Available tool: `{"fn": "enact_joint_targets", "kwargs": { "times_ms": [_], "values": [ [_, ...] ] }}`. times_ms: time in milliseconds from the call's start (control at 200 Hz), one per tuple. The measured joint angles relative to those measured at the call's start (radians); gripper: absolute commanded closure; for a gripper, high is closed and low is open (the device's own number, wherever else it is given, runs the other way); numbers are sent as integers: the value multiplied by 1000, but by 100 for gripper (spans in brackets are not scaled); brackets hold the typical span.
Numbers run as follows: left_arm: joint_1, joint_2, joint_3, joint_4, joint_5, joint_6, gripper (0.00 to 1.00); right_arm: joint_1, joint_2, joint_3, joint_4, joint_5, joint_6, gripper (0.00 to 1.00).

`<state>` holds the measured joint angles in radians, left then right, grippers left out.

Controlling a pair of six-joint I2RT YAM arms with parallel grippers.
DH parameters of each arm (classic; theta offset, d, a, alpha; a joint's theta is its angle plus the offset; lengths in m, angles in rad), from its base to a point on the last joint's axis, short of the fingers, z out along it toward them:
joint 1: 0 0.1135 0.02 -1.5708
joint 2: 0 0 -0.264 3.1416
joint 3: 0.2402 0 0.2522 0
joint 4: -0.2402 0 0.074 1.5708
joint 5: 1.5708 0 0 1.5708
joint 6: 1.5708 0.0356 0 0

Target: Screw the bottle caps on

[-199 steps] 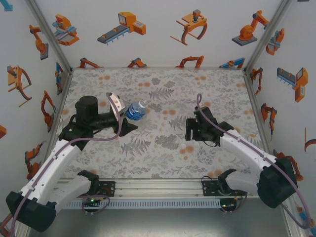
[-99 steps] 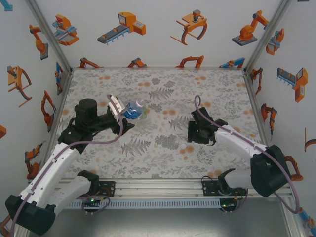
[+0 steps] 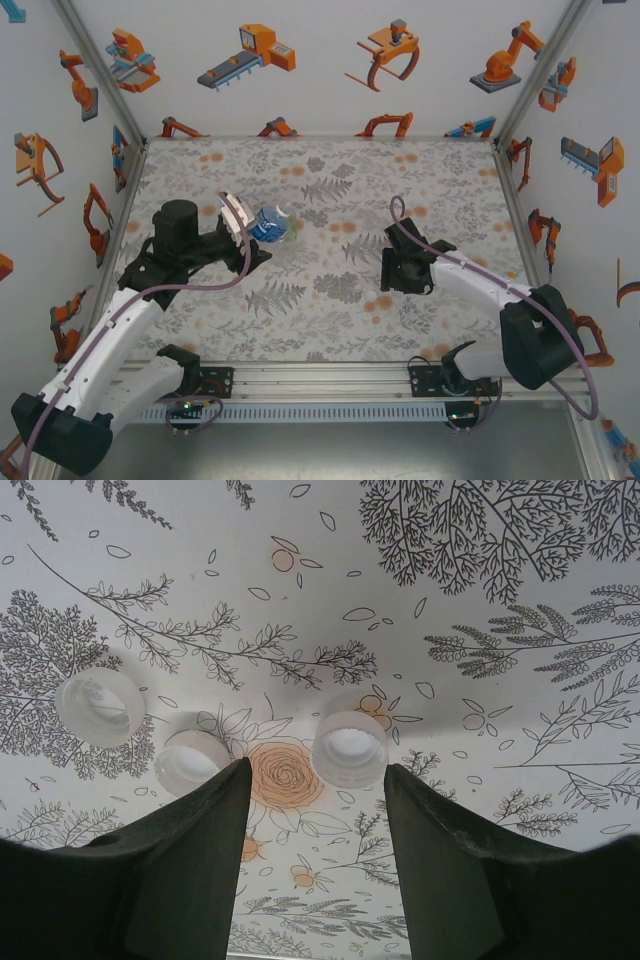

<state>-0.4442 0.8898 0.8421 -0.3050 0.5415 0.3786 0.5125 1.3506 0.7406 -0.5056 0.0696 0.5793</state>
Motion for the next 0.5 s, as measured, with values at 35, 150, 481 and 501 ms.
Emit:
{"fn": "enact_joint_targets", "kwargs": {
  "times_ms": [35, 150, 481, 501],
  "values": [
    [0, 0, 0, 0, 0, 0, 100, 0, 0, 0, 0, 1, 0, 47],
    [0, 1, 0, -2, 0, 0, 100, 0, 2, 0, 0, 2, 0, 47],
    [0, 3, 0, -3, 0, 0, 100, 0, 2, 0, 5, -2, 0, 49],
    [0, 4, 0, -3, 0, 0, 100, 0, 2, 0, 6, -2, 0, 50]
  ]
}}
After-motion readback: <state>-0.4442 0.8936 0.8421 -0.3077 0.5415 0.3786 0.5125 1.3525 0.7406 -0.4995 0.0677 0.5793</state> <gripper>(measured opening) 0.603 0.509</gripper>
